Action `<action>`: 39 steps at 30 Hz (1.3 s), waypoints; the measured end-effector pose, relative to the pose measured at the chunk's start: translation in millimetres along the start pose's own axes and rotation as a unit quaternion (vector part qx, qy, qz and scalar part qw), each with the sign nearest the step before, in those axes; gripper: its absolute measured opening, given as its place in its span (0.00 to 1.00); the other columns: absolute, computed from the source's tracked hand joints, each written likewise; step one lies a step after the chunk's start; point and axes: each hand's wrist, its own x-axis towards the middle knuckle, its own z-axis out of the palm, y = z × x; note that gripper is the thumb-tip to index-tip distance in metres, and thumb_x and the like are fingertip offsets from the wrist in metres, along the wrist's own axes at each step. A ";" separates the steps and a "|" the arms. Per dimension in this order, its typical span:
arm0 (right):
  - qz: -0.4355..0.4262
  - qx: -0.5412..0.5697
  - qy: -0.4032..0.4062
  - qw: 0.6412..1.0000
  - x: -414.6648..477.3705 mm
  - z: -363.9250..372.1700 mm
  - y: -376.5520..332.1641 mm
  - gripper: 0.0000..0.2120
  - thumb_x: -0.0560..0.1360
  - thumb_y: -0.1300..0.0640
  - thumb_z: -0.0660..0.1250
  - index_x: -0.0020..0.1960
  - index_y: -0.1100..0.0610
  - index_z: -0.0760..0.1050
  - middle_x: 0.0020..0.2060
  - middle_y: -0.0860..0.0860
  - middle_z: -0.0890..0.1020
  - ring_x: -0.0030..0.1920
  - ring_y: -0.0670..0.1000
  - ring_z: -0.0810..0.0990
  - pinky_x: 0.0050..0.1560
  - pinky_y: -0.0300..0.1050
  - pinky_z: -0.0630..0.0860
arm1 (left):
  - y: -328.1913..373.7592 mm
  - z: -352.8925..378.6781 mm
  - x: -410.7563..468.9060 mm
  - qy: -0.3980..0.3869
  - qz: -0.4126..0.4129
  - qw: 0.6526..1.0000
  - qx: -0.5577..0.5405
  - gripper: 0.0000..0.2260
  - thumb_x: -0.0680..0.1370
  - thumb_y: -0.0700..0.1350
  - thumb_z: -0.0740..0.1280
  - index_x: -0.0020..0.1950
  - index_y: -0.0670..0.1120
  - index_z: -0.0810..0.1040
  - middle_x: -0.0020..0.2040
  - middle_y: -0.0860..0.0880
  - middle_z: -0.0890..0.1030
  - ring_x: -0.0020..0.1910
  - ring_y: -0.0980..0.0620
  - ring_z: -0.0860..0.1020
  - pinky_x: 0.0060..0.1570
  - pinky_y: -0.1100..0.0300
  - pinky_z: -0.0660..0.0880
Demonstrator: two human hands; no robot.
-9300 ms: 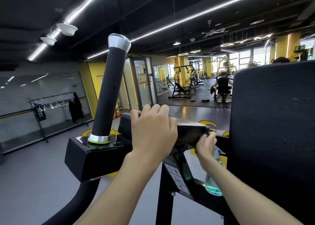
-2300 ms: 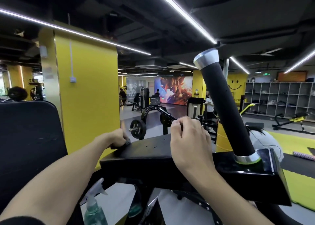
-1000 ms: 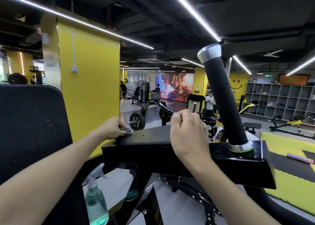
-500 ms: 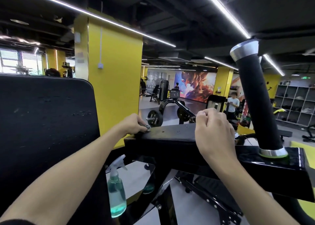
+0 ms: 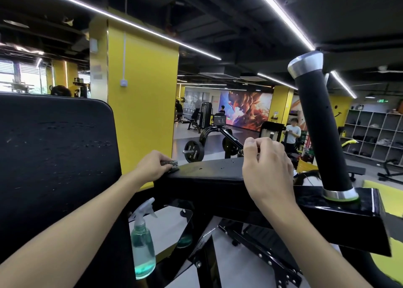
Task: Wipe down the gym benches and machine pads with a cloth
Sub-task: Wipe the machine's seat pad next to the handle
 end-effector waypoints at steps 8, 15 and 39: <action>-0.002 0.006 0.001 1.000 -0.1 -0.2 -1.3 0.18 0.78 0.40 0.44 0.51 0.46 0.69 0.54 0.46 0.72 0.63 0.48 0.67 0.74 0.54 0.56 | -9.6 2.5 -12.4 0.026 0.002 0.997 -0.066 0.09 0.80 0.45 0.69 0.59 0.49 0.84 0.52 0.49 0.85 0.53 0.48 0.80 0.49 0.55 0.75; -0.002 0.008 -0.004 1.000 -1.6 -0.8 -2.1 0.17 0.79 0.41 0.44 0.51 0.47 0.69 0.53 0.47 0.71 0.62 0.48 0.67 0.74 0.53 0.56 | -9.1 2.4 -20.3 0.030 0.013 0.995 -0.093 0.07 0.80 0.44 0.69 0.57 0.49 0.85 0.49 0.50 0.85 0.51 0.50 0.80 0.49 0.57 0.75; 0.008 0.003 -0.011 1.000 -3.1 -3.3 -5.0 0.15 0.79 0.42 0.45 0.52 0.48 0.68 0.52 0.47 0.70 0.61 0.49 0.68 0.74 0.53 0.55 | 2.8 0.5 -37.3 0.046 0.046 0.996 -0.066 0.08 0.80 0.43 0.69 0.57 0.49 0.85 0.44 0.56 0.84 0.47 0.56 0.81 0.38 0.67 0.71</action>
